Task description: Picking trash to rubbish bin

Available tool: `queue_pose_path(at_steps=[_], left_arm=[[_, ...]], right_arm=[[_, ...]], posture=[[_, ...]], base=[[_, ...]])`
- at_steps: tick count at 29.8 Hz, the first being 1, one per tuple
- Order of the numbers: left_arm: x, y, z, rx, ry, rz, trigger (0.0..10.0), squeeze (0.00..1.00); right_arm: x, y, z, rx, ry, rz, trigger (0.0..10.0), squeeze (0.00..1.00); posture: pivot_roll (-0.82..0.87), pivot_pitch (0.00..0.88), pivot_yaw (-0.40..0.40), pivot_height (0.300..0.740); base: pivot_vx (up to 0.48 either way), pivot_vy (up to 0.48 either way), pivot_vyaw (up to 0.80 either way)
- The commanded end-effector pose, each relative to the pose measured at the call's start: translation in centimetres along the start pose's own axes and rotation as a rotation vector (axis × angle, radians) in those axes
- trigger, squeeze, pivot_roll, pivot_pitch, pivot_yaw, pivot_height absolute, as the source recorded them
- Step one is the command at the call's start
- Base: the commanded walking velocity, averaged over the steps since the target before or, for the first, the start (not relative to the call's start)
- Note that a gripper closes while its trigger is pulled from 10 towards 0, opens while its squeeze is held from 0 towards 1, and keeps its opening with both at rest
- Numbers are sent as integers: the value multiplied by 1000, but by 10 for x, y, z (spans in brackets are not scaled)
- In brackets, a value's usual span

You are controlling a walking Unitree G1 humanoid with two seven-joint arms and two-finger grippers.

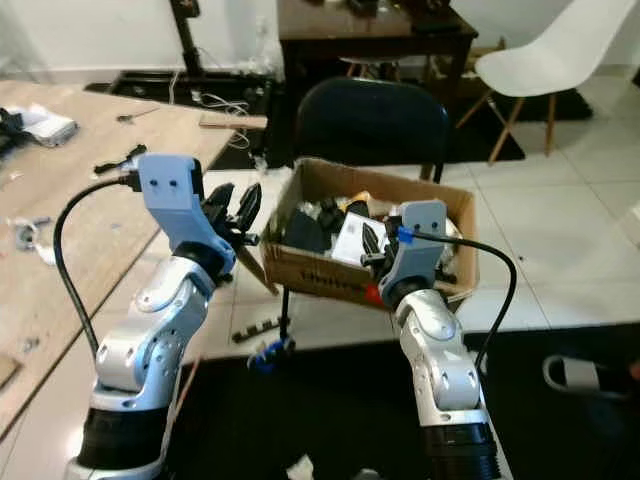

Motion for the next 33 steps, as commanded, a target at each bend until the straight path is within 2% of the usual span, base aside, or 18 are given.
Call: queue_pose_path(at_steps=[1,5,20,24,26,31,33], left_arm=[[2,-2,0,-6,-3,11,10000,0],[2,-2,0,-7,-6,11,10000,0],[6,-5,-15,-58,-100,42,10000,0],[6,-13,-17,-80,-115,69,10000,0],[5,-18,-12,-106,-96,83,10000,0],[4,-28,-5,-124,-90,122,10000,0],[2,-25,-11,-135,-139,101,10000,0]], right_arm=[[1,0,0,-2,3,-3,10000,0],[1,0,1,-3,4,-2,10000,0],[3,-6,6,-23,-1,1,10000,0],[6,-16,2,-36,-21,30,10000,0],[8,-20,-3,-28,-42,46,10000,0],[9,-18,-9,-3,-56,41,10000,0],[9,-18,-12,20,-55,42,10000,0]], posture=[[62,123,5,740],[67,116,7,740],[92,102,26,740],[88,96,38,740],[87,93,43,740],[73,89,38,740],[73,83,28,740]], base=[[-262,0,0],[-262,0,0],[0,0,0],[0,0,0],[0,0,0],[0,0,0],[0,0,0]])
Point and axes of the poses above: a point about 5 cm out from each wrist's last joint towards the gripper, its own x axis pointing back from the gripper into the wrist, its own y axis along the axis of the wrist's last joint, z = x × y, the point moved 6 cm from there along -x, pointing out of the wrist towards the gripper
